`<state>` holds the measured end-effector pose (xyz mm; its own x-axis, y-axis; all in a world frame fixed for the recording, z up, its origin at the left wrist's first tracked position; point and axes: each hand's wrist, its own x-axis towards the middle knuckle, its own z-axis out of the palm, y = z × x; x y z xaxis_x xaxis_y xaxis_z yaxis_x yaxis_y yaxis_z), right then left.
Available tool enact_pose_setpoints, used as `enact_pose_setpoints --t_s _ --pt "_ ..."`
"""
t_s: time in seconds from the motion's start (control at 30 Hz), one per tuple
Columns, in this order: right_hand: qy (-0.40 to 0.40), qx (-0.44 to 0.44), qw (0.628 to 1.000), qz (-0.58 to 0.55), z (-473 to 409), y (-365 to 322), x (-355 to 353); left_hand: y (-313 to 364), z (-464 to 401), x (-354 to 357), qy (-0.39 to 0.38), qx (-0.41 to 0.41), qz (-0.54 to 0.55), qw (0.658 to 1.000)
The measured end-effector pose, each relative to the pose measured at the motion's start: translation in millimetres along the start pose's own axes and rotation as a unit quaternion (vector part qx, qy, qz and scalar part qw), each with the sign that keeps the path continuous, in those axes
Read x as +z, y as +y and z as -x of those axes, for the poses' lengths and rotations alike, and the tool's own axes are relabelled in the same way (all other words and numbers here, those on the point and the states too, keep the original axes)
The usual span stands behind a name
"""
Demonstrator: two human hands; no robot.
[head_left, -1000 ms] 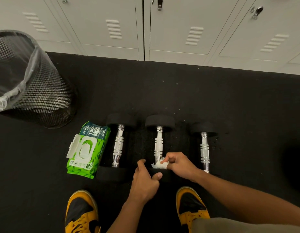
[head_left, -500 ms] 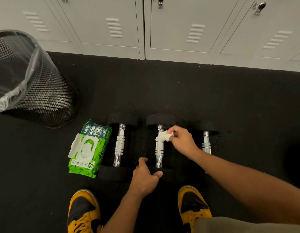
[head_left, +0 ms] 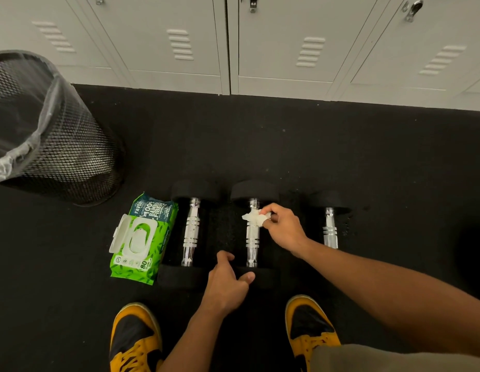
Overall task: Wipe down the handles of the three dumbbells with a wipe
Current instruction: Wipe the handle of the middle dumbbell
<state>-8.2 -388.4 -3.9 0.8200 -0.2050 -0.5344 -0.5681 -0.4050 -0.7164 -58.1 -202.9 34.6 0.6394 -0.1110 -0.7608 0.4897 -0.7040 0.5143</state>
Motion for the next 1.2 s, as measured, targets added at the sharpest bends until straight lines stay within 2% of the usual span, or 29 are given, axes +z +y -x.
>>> enact_pose_setpoints --t_s 0.6,0.73,1.2 --pt "-0.116 0.056 0.991 -0.03 35 17 17 -6 -3 -14 0.053 0.093 -0.067 0.992" --pt "-0.137 0.052 0.989 -0.007 39 19 21 -10 -5 -16 0.051 0.112 -0.065 0.99" --pt "-0.155 0.049 0.986 0.034 39 15 24 -13 -7 -21 0.041 0.146 -0.08 0.985"
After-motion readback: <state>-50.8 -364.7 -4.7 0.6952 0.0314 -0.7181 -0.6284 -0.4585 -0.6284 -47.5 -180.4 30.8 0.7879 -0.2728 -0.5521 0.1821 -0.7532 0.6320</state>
